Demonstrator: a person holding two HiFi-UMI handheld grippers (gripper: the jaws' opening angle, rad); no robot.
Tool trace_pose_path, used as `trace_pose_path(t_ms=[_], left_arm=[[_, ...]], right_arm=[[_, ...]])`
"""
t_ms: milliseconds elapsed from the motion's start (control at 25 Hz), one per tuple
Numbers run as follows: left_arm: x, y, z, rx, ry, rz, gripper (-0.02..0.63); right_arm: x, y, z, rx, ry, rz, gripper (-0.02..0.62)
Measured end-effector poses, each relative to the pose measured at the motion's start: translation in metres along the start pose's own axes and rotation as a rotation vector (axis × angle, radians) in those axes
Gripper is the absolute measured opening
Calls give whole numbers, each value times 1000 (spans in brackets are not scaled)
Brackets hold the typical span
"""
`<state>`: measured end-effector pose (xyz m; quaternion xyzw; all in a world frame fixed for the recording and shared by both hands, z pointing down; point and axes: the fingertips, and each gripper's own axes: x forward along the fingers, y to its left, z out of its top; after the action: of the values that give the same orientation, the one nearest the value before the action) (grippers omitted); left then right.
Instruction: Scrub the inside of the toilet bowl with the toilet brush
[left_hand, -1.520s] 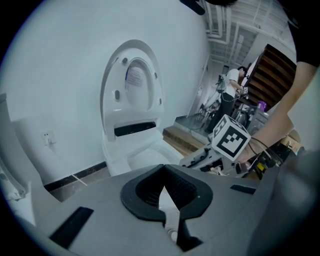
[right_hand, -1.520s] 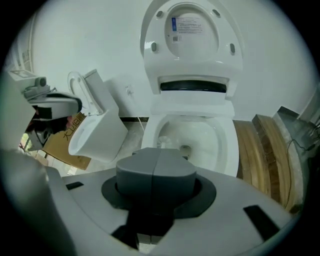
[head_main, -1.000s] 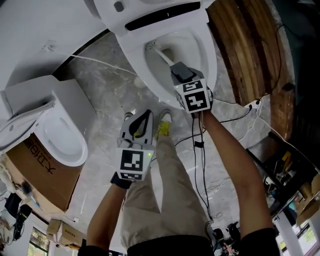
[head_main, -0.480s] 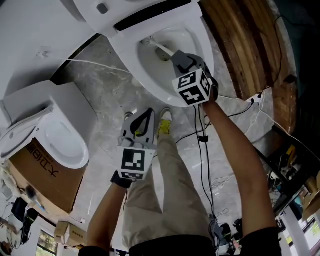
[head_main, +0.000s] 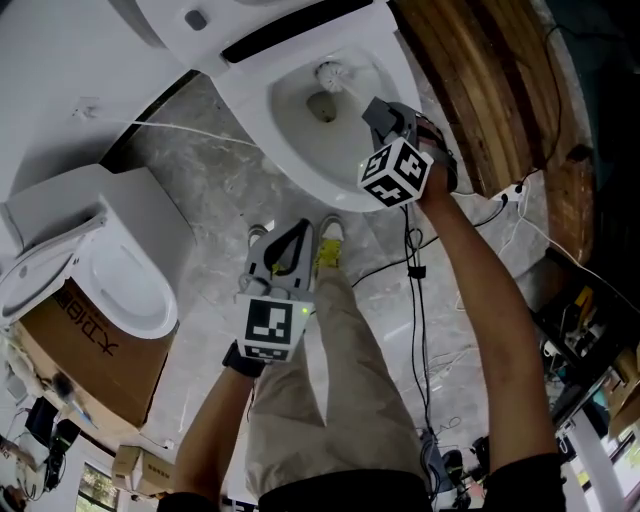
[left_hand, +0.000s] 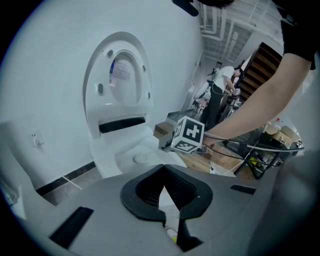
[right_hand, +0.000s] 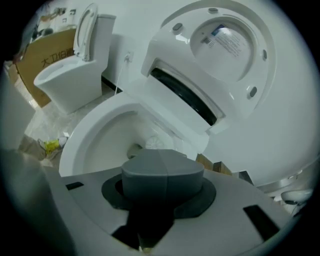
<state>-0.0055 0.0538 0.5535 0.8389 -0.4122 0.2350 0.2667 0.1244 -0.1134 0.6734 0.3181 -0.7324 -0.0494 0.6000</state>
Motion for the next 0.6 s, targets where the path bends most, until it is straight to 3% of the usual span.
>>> trace_pose_path(t_ms=[200, 600], left_arm=[[-6, -3, -5, -1, -1, -2, 18], [-19, -4, -9, -7, -7, 0, 18]], right_arm=[[-11, 17, -25, -118, 80, -19, 155], [-56, 50, -68, -121, 174, 91, 155]])
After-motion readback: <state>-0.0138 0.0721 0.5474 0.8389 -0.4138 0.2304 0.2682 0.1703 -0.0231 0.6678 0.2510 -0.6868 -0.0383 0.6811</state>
